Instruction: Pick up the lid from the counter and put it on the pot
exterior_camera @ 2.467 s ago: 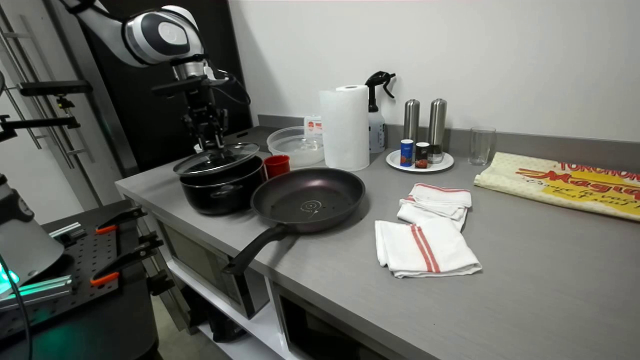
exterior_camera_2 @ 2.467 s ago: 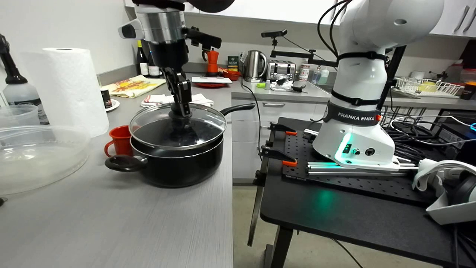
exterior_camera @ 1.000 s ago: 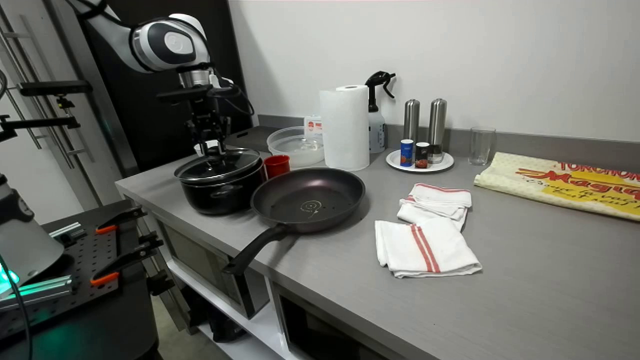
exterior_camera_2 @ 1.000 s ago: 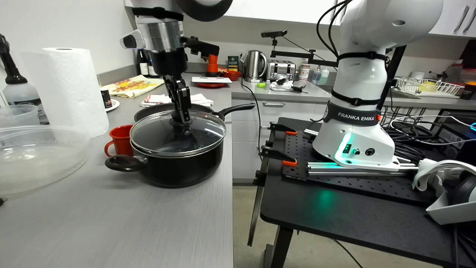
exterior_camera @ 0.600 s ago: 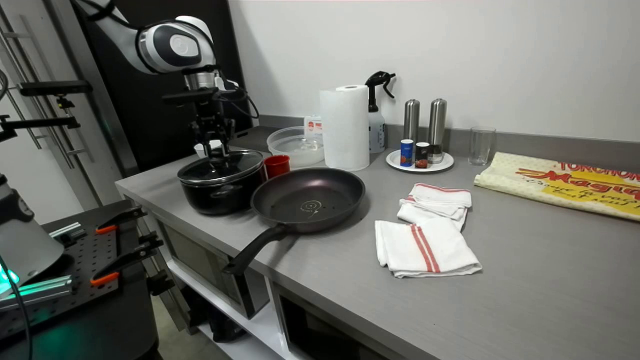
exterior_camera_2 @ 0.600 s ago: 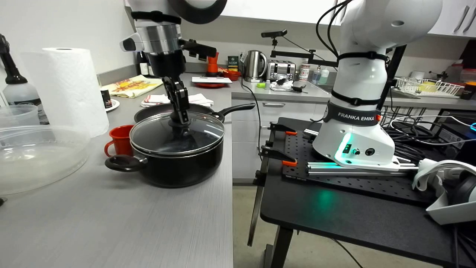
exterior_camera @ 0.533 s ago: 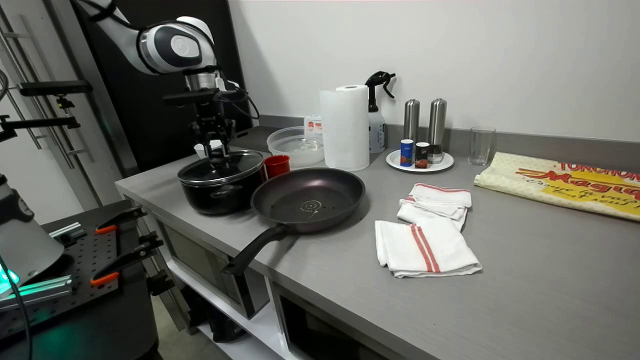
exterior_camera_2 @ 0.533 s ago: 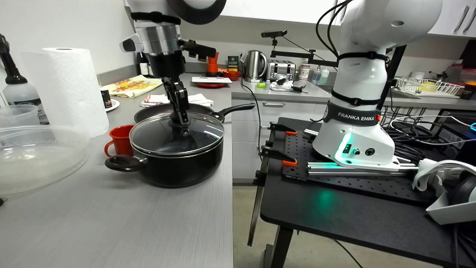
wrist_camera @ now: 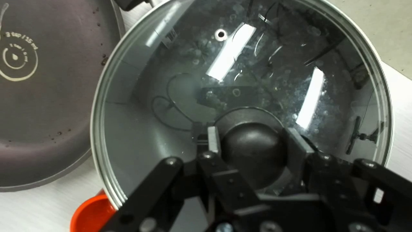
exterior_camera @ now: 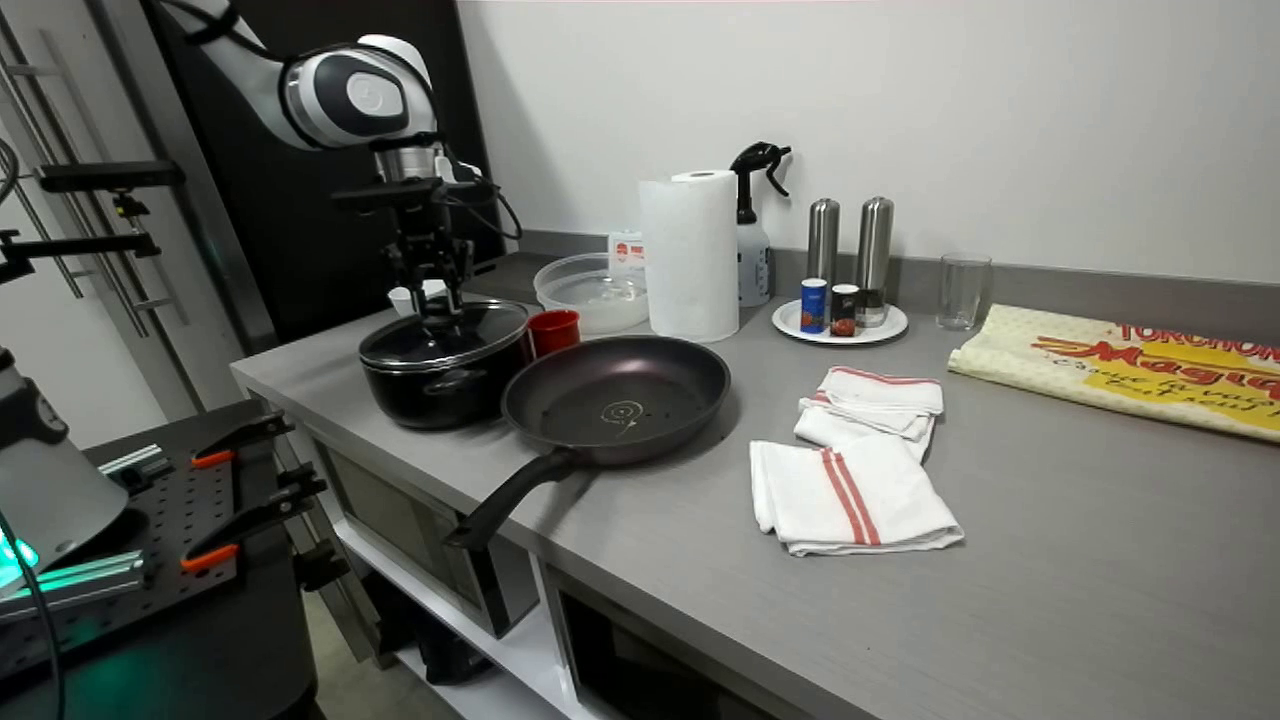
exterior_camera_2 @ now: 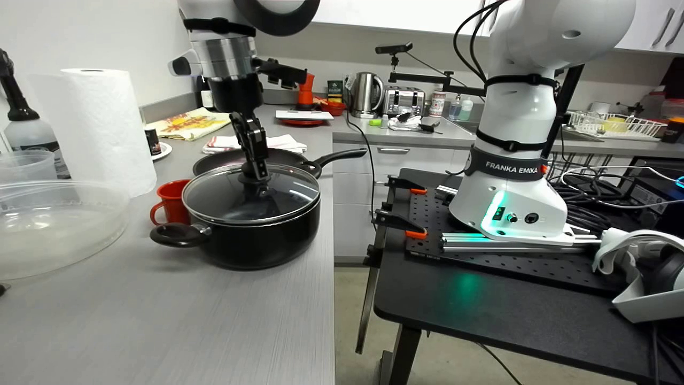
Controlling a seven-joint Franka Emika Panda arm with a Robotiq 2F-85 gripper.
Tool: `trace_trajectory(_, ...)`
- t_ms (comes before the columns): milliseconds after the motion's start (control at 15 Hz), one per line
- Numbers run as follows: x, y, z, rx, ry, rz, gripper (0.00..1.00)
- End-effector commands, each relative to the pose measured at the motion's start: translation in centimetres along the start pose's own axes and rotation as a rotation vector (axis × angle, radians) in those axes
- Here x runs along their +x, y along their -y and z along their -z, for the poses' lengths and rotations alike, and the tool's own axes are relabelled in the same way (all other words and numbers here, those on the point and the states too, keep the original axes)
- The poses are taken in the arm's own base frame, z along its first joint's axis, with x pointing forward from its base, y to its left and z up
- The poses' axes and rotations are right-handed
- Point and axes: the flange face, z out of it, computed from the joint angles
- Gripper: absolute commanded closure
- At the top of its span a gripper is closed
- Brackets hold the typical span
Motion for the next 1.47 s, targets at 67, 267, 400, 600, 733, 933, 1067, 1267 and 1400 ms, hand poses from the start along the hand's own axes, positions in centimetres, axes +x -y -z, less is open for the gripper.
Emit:
trace_trajectory(67,0.4,-0.4,0.7,0.014,-0.007,0.005,0.75)
trace_trajectory(267,0.2,-0.4,0.6,0.016,-0.006,0.001,0.75)
trace_trajectory(400,0.0,-0.4,0.6,0.016,-0.006,-0.001,0.75)
trace_trajectory(600,-0.1,-0.3,0.5,0.017,-0.006,-0.003,0.75)
trace_trajectory(733,-0.3,-0.2,0.4,0.016,-0.006,-0.004,0.75)
trace_trajectory(933,-0.5,-0.1,0.4,0.015,-0.008,-0.006,0.75)
trace_trajectory(1067,-0.6,0.0,0.3,0.015,-0.01,-0.007,0.75)
trace_trajectory(1267,-0.8,0.0,0.2,0.015,-0.011,-0.009,0.75)
trace_trajectory(1400,-0.9,0.1,0.1,0.016,-0.011,-0.009,0.75)
